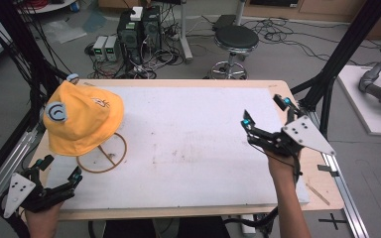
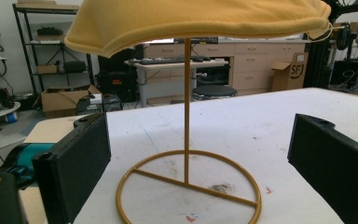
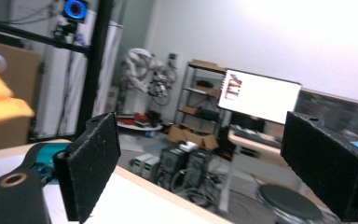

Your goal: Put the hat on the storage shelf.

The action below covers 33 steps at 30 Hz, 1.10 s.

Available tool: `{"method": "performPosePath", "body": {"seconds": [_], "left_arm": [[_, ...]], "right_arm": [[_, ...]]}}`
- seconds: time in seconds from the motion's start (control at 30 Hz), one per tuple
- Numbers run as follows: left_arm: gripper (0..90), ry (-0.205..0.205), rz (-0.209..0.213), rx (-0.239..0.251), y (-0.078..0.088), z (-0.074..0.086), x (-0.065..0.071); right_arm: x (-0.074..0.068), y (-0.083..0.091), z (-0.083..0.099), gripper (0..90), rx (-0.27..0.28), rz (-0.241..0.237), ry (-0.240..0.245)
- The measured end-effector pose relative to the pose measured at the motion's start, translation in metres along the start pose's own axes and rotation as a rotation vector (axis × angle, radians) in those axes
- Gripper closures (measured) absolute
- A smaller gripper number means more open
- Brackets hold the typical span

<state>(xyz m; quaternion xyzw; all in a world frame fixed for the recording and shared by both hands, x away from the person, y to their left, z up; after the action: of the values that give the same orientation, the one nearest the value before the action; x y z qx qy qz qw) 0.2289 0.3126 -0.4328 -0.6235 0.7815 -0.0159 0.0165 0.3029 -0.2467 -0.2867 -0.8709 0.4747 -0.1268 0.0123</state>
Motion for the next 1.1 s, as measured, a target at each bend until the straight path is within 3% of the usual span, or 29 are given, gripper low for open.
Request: {"method": "performPosePath", "body": {"seconds": [0.07,0.1,0.13,0.2,0.23,0.37,0.53,0.57,0.7,0.8,1.1], "left_arm": [[6.2,0.002,-0.004,-0.002,0.000,0.000,0.000],[6.2,0.006,-0.004,0.000,0.000,0.000,0.001],[6.2,0.012,-0.006,0.003,0.000,-0.001,0.001],[6.2,0.020,-0.013,0.003,0.001,-0.001,0.002],[6.2,0.026,-0.018,0.003,0.001,-0.001,0.002],[6.2,0.040,-0.035,0.004,-0.001,0.000,0.002],[6.2,0.046,-0.040,-0.019,-0.004,0.004,0.005],[6.2,0.040,-0.039,-0.022,-0.004,0.005,0.006],[6.2,0.034,-0.037,-0.035,-0.008,0.005,0.008],[6.2,0.034,-0.036,-0.039,-0.011,0.006,0.009],[6.2,0.034,-0.017,-0.048,-0.019,0.008,0.015]], "right_arm": [[0.005,0.007,0.007,11.7,-0.016,0.022,-0.013],[0.016,0.021,0.021,11.7,-0.032,0.064,-0.047],[0.016,0.021,0.021,11.7,-0.032,0.064,-0.047],[0.025,0.033,0.037,11.7,-0.023,0.094,-0.108],[0.032,0.042,0.052,11.7,-0.015,0.113,-0.161],[0.040,0.046,0.073,11.7,-0.030,0.117,-0.194],[0.038,0.047,0.091,11.7,-0.045,0.123,-0.176],[0.038,0.049,0.102,11.7,-0.070,0.137,-0.208],[0.040,0.056,0.118,11.7,-0.093,0.157,-0.254],[0.043,0.065,0.132,11.7,-0.125,0.177,-0.261],[0.046,0.075,0.134,11.7,-0.108,0.186,-0.292]]}}
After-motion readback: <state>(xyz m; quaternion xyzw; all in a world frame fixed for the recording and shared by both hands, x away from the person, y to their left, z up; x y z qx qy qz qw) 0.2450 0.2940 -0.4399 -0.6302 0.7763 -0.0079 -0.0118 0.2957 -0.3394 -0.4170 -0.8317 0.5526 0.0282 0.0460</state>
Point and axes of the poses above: each handheld gripper's, and its own axes: y roughly backward along the jaws, z roughly out of its underside, x roughly to its right, the point moved 3 cm from there along -y, roughly forward along the jaws, and after that the axes turned 7 degrees about -z, right-handed, at the moved point
